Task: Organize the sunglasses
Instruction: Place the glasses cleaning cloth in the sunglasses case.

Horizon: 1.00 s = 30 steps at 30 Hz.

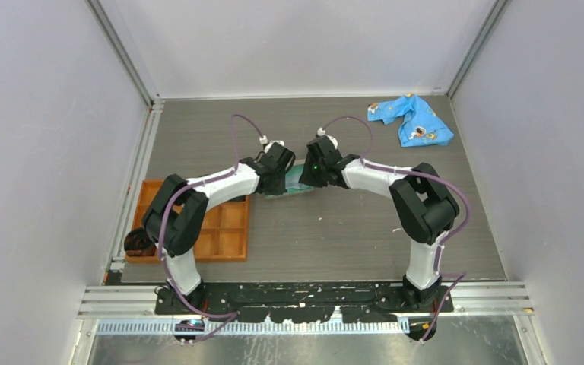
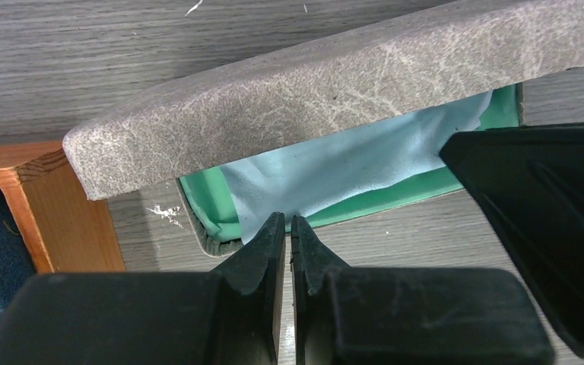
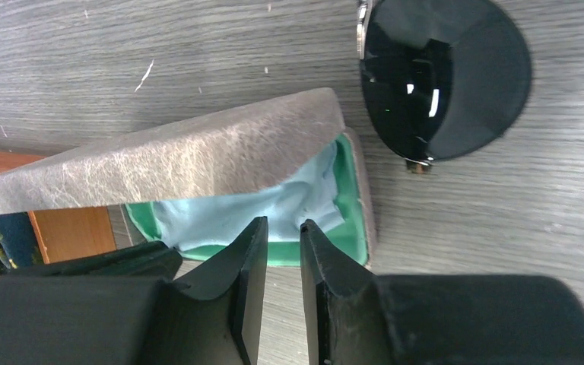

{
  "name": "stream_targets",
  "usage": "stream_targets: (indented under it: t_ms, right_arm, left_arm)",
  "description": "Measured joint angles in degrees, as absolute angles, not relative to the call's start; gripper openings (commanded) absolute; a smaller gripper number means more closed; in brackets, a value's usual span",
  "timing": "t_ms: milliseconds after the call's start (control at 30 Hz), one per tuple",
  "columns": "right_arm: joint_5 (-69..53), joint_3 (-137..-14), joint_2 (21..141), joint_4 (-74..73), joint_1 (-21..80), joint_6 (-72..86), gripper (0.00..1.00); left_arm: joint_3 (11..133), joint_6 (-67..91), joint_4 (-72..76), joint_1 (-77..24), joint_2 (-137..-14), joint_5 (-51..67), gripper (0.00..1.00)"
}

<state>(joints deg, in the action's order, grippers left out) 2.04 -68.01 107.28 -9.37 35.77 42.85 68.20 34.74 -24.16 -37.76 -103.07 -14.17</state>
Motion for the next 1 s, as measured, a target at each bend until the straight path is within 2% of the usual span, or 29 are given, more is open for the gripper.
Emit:
stream_targets:
  t_ms: [267, 633, 1000]
  right_arm:
    - [1.67, -69.65, 111.48, -8.32, 36.80, 43.51, 0.28]
    - [3.27, -69.30, 111.48, -7.92, 37.08, 43.20, 0.28]
    - [5.28, -69.06, 104.09, -12.58, 37.01, 41.17, 0.28]
  left_arm:
    - [66.24, 35.51, -22.52, -37.76, -102.45, -15.03, 0.09]
    - [64.47, 35.55, -22.28, -37.71, -102.04, -17.10, 0.09]
    - [63.90, 35.44, -24.69, -37.71, -96.82, -17.45, 0.09]
